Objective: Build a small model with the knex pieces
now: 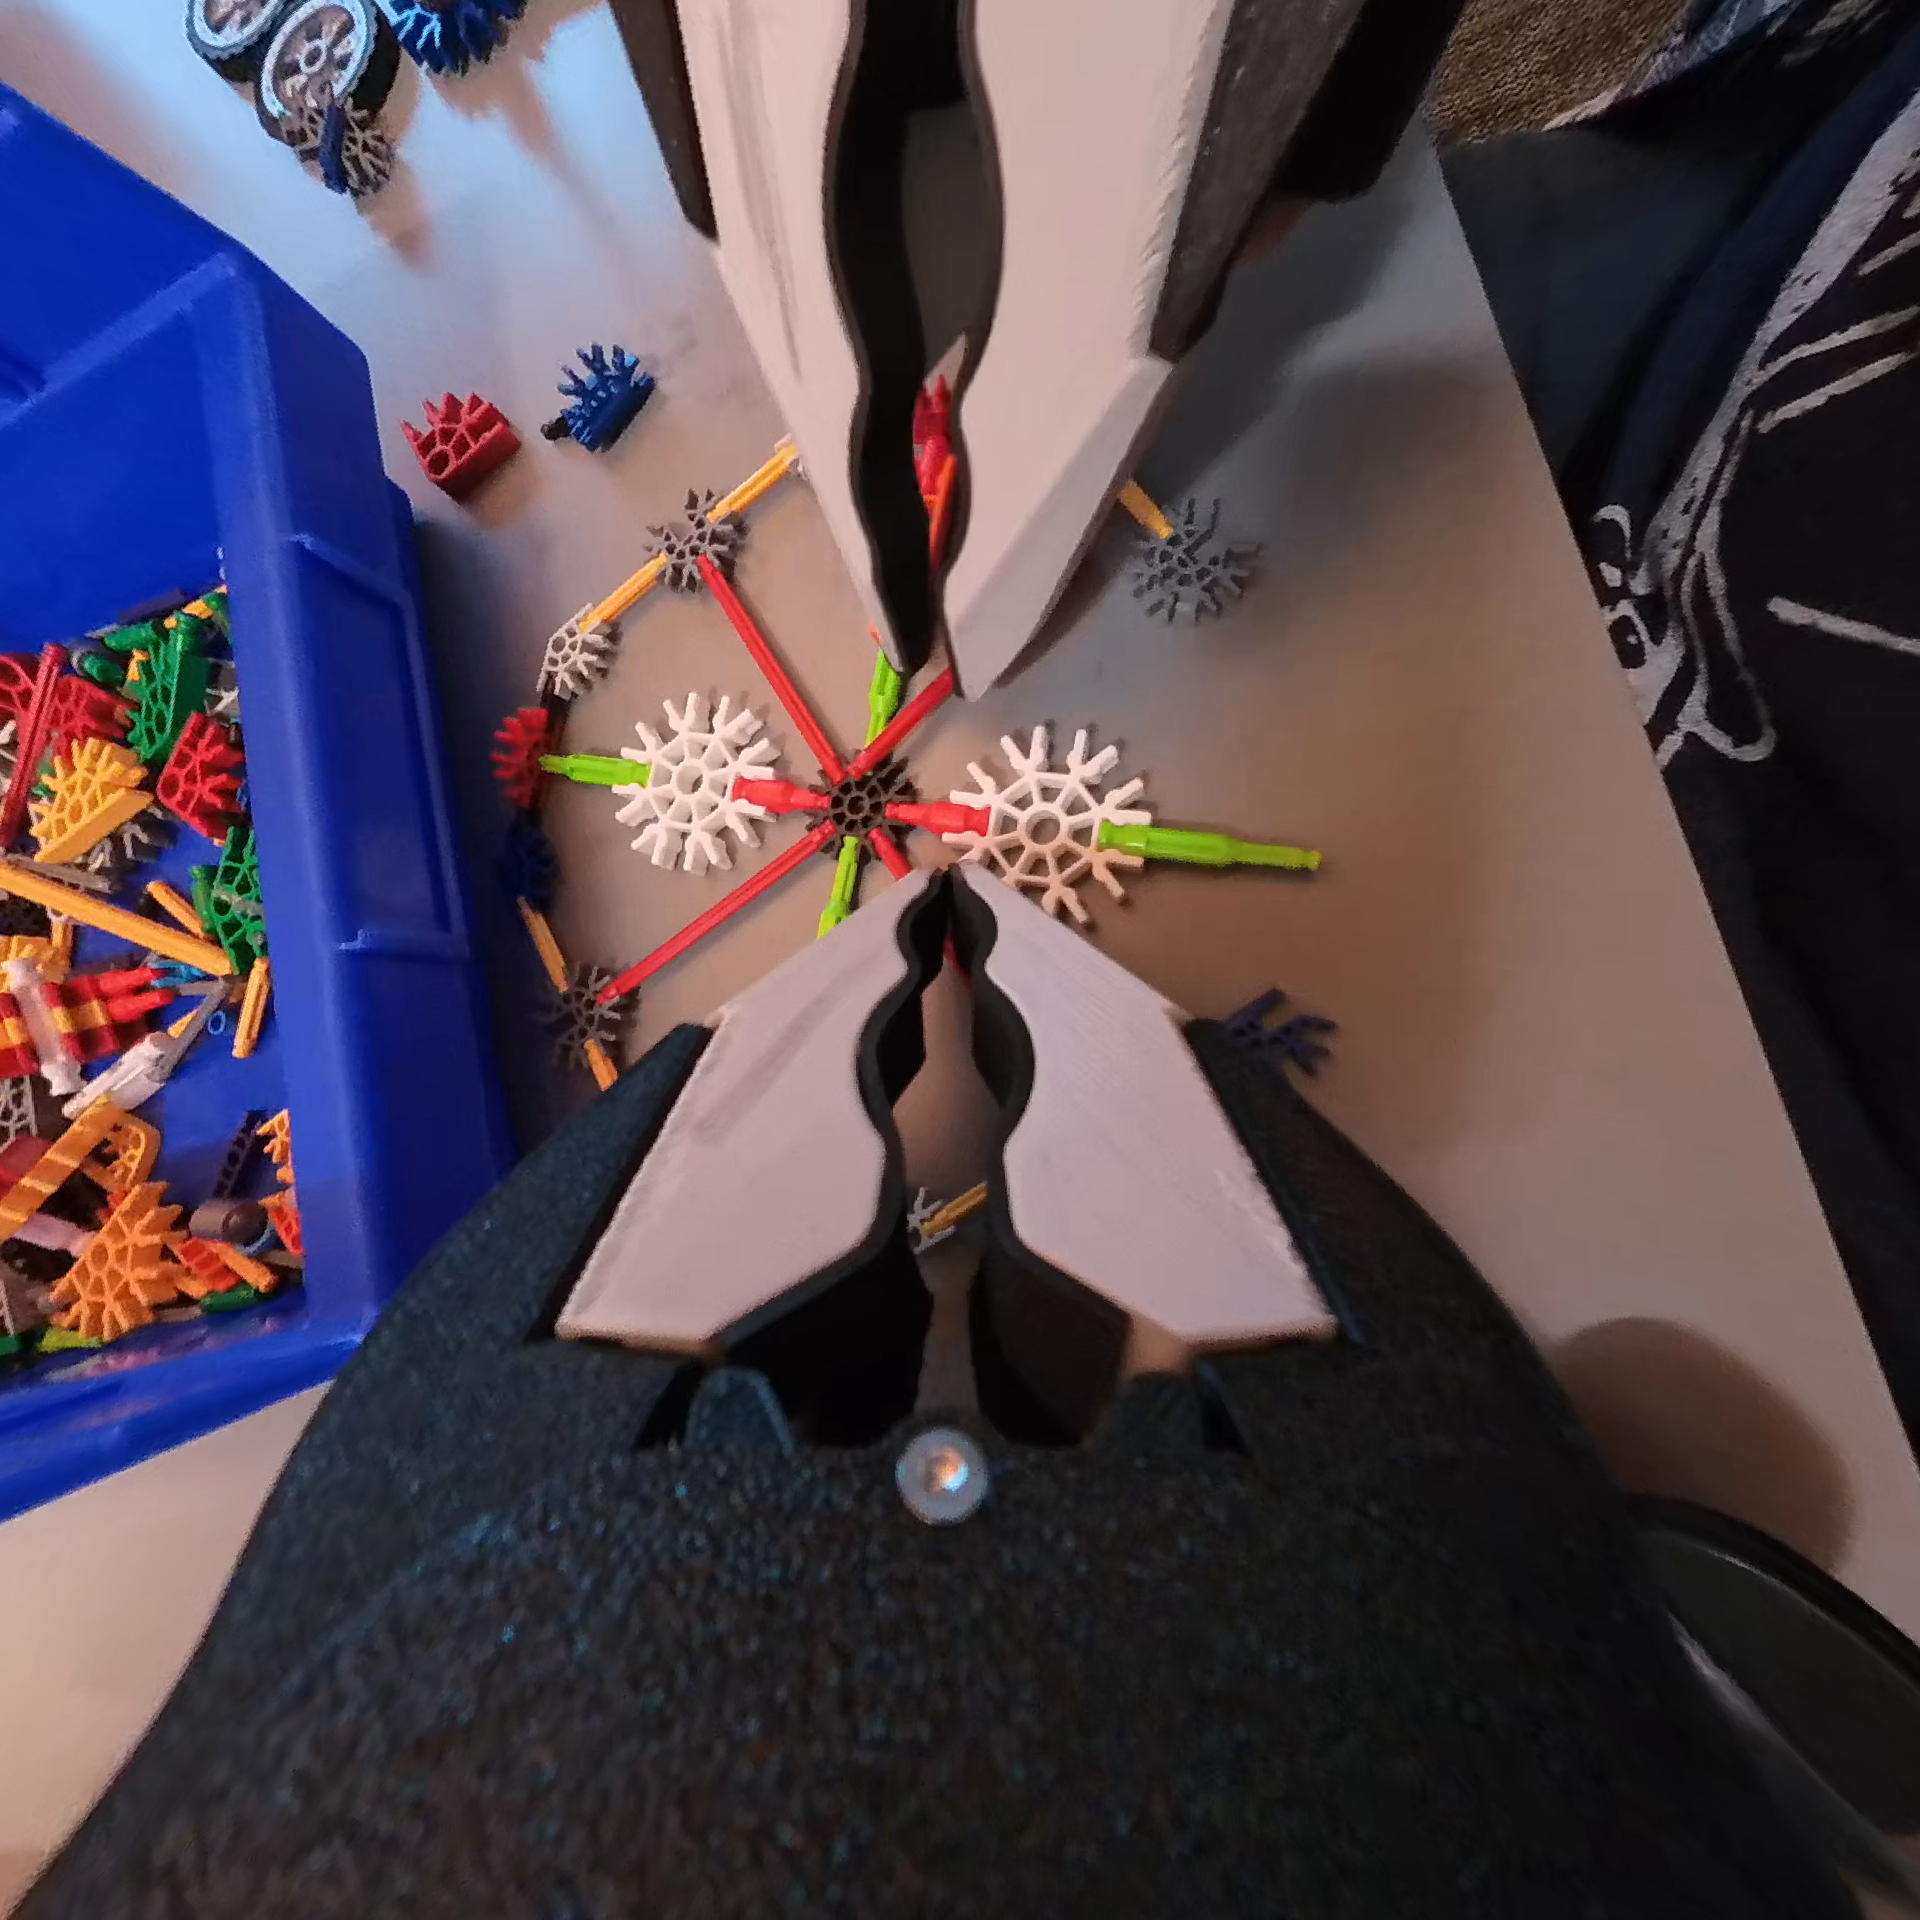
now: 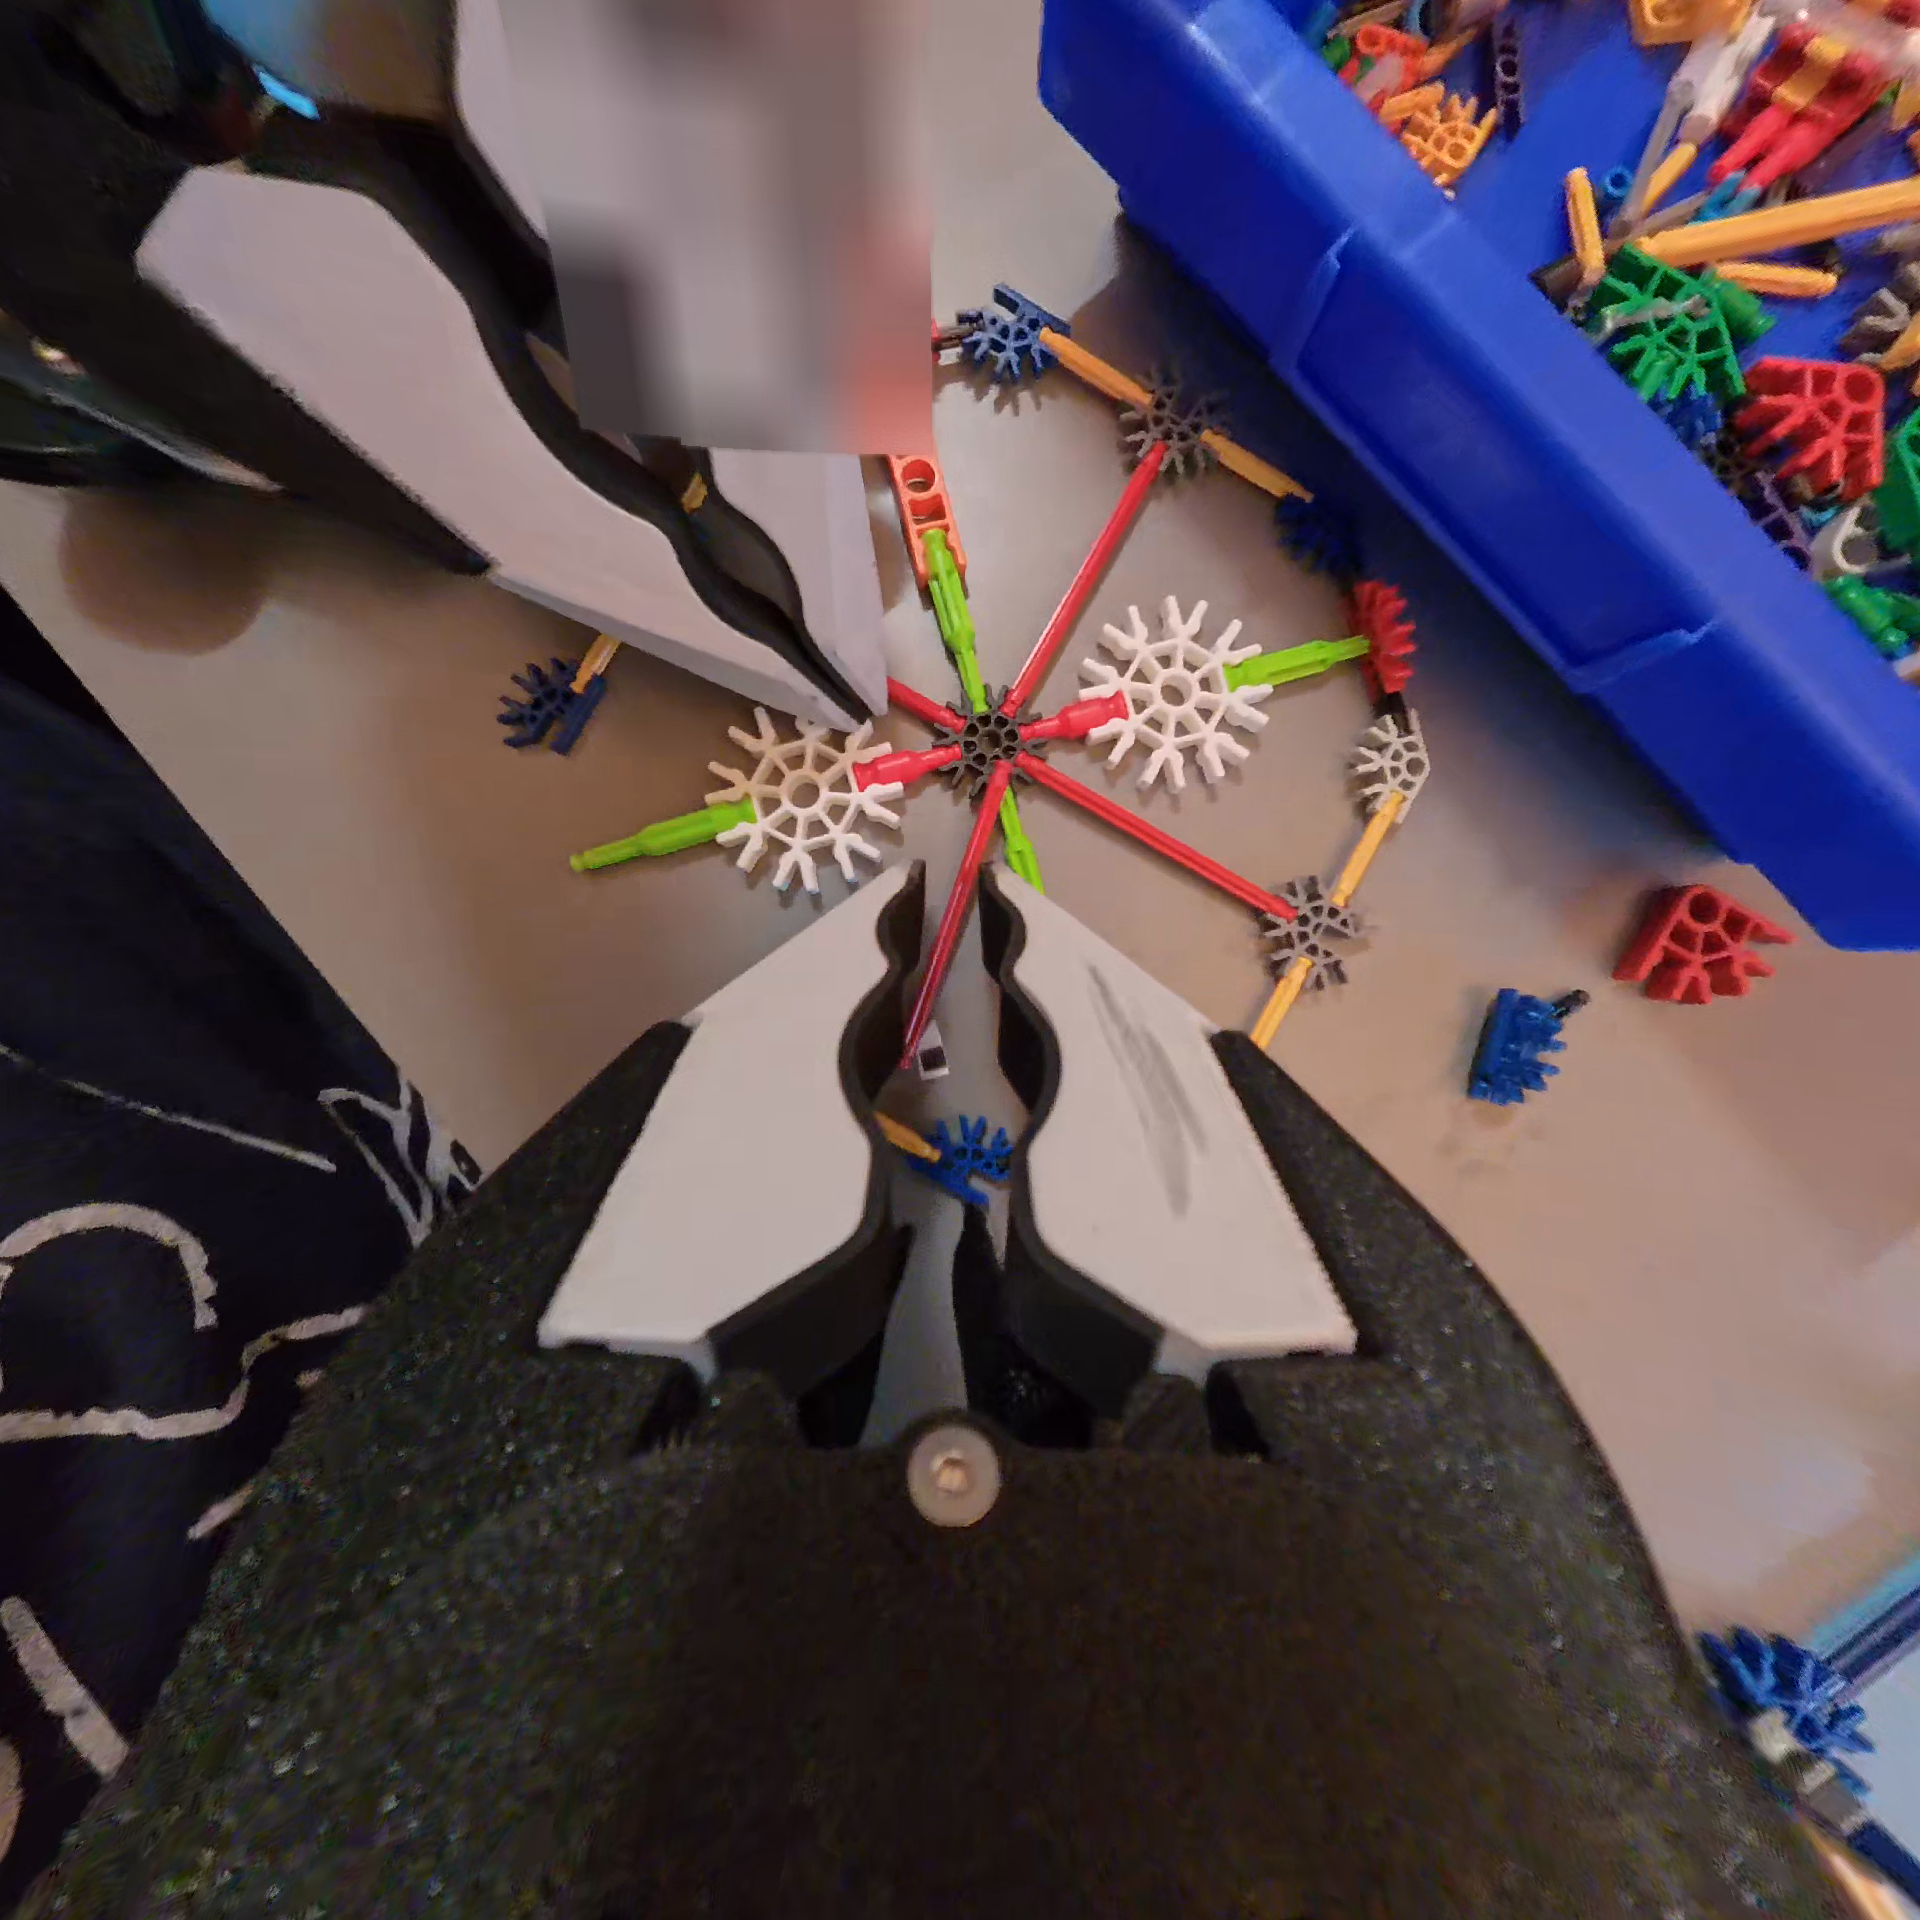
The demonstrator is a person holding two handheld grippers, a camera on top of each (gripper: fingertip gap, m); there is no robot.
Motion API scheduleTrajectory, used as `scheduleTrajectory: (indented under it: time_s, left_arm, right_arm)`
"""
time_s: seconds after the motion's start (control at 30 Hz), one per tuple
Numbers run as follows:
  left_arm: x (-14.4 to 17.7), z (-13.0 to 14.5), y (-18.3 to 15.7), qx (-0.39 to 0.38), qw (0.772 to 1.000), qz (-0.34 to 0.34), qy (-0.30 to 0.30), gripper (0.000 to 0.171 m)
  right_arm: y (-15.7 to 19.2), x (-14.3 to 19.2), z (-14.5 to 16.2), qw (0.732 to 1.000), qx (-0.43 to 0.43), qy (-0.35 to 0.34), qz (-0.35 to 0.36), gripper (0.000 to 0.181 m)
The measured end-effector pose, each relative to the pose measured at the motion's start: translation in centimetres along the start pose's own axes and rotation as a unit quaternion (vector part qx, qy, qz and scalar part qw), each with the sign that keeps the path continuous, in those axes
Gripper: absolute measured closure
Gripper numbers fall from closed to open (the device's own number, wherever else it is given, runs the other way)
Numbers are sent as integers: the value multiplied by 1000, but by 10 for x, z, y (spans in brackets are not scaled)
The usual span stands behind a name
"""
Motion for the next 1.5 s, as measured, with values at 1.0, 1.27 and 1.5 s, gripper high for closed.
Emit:
scheduleTrajectory:
  time_s: [1.0, 1.27, 1.5]
  left_arm:
    - [-12, -14, -11, -52, 997, -54, 24, 171]
    - [-16, -17, -12, -57, 996, -59, 29, 171]
    - [-16, -18, -12, -60, 996, -61, 30, 171]
  right_arm:
    - [1, 3, 18, 971, -233, -34, 29, 180]
    - [1, 3, 17, 978, -205, -17, 43, 180]
    - [2, 5, 18, 980, -192, -7, 56, 179]
Point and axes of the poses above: each gripper's, where its closed fingertips meet, x back along the fingers, z out of its underside, y = z × x across the jaws, the point moved 10 cm from there along x, back along the fingers, and after that the axes turned 6 degrees about -y, right-handed, at the moved point
